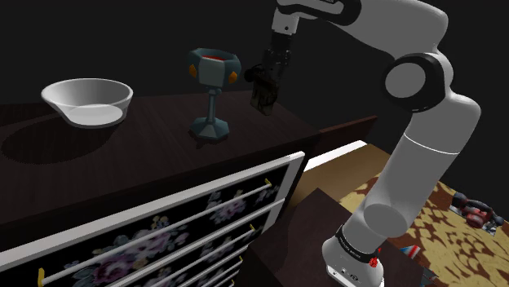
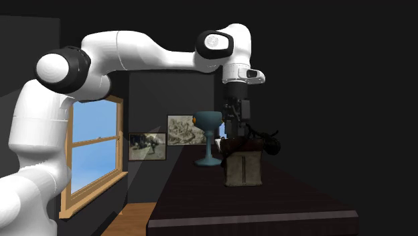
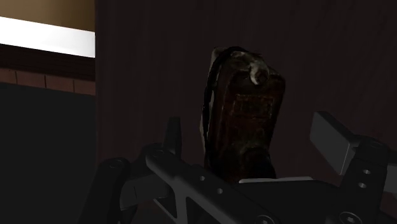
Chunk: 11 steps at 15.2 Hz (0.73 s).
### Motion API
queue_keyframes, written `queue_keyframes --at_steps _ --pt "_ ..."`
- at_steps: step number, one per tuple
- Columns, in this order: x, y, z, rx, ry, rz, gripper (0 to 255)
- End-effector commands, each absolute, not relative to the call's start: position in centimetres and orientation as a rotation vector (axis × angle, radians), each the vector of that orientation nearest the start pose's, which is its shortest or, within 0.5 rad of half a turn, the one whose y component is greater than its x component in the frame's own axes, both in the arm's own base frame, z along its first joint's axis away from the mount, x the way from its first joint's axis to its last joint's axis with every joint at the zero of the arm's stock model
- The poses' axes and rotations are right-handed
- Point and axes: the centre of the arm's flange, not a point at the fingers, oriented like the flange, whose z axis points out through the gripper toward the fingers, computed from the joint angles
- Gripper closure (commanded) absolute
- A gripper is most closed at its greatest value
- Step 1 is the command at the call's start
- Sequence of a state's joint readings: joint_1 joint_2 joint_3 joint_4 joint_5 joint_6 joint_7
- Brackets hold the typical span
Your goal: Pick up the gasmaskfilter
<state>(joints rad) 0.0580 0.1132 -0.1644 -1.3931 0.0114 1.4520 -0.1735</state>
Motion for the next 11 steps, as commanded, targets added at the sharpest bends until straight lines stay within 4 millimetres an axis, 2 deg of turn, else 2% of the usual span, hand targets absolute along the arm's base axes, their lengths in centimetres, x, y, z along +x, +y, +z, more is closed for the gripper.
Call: queue_keyframes --at_steps 1,6,8,9,11 --pt "58.0 -5.5 62.6 -3.139 -0.114 0.083 0" --pt "58.0 -5.5 59.6 -3.139 -0.114 0.083 0" --pt "58.0 -5.5 59.6 -3.139 -0.114 0.083 0" --pt "58.0 -5.5 59.6 -3.139 -0.114 0.083 255" --pt "58.0 -5.5 59.6 -3.139 -0.114 0.083 255"
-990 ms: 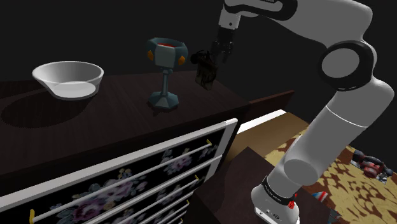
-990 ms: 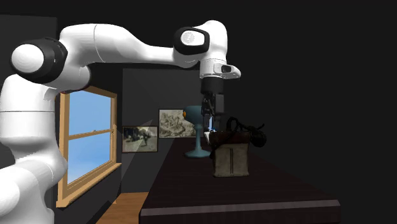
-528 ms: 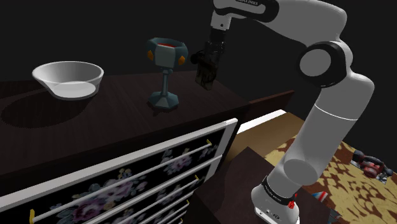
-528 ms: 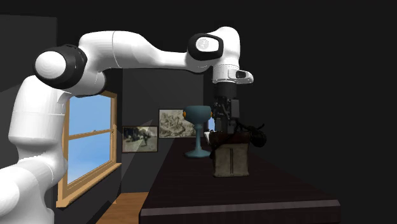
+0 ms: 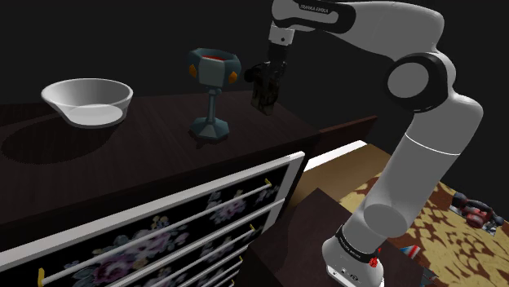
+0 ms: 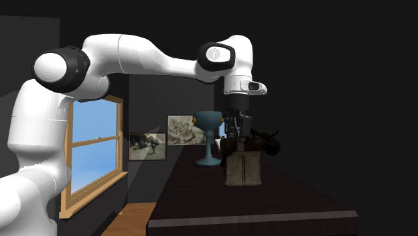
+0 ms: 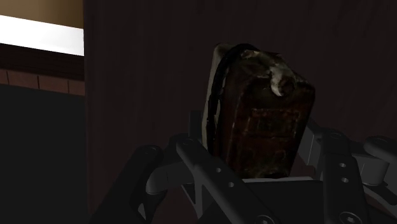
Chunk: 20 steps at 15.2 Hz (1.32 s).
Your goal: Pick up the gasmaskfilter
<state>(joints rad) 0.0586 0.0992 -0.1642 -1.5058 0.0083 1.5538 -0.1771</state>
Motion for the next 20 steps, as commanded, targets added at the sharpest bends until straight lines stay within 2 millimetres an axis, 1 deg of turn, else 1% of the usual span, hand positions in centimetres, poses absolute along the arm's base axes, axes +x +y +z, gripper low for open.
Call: queue_keyframes --at_steps 1,7,20 --pt "58.0 -5.5 59.6 -3.139 -0.114 0.083 255" --pt "58.0 -5.5 59.6 -3.139 -0.114 0.083 255" --pt "58.0 -5.5 66.5 -3.139 -0.114 0.083 255"
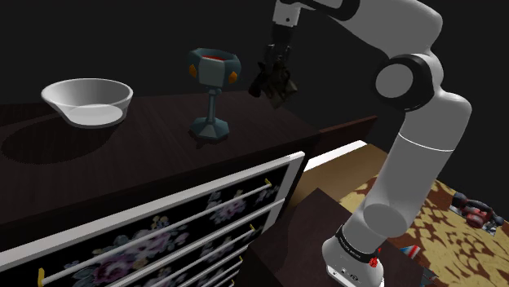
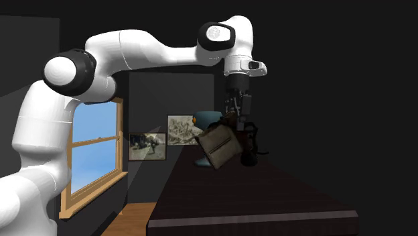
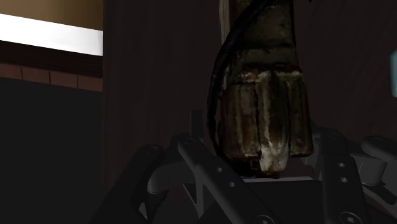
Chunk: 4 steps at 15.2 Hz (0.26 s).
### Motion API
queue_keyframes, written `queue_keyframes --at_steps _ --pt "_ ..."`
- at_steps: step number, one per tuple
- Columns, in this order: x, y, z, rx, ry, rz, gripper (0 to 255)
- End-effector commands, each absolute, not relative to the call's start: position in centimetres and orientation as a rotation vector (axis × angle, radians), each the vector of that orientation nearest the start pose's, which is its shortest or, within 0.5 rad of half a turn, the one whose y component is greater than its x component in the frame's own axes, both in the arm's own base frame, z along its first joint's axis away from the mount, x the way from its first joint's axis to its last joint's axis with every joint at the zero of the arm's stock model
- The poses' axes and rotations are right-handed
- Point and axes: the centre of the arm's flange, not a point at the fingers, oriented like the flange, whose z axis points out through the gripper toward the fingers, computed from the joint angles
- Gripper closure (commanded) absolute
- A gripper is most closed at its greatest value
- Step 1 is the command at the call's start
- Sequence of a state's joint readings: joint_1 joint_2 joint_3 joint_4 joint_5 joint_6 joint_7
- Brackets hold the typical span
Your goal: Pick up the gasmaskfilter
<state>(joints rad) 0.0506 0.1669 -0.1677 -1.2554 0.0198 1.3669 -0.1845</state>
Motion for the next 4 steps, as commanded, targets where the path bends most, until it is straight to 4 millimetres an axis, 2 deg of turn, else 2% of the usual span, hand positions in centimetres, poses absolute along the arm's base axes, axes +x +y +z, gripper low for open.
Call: queue_keyframes --at_steps 1,4 --pt "57.97 -5.5 67.02 -3.139 -0.114 0.083 255" --pt "57.97 -5.5 67.63 -3.139 -0.114 0.083 255"
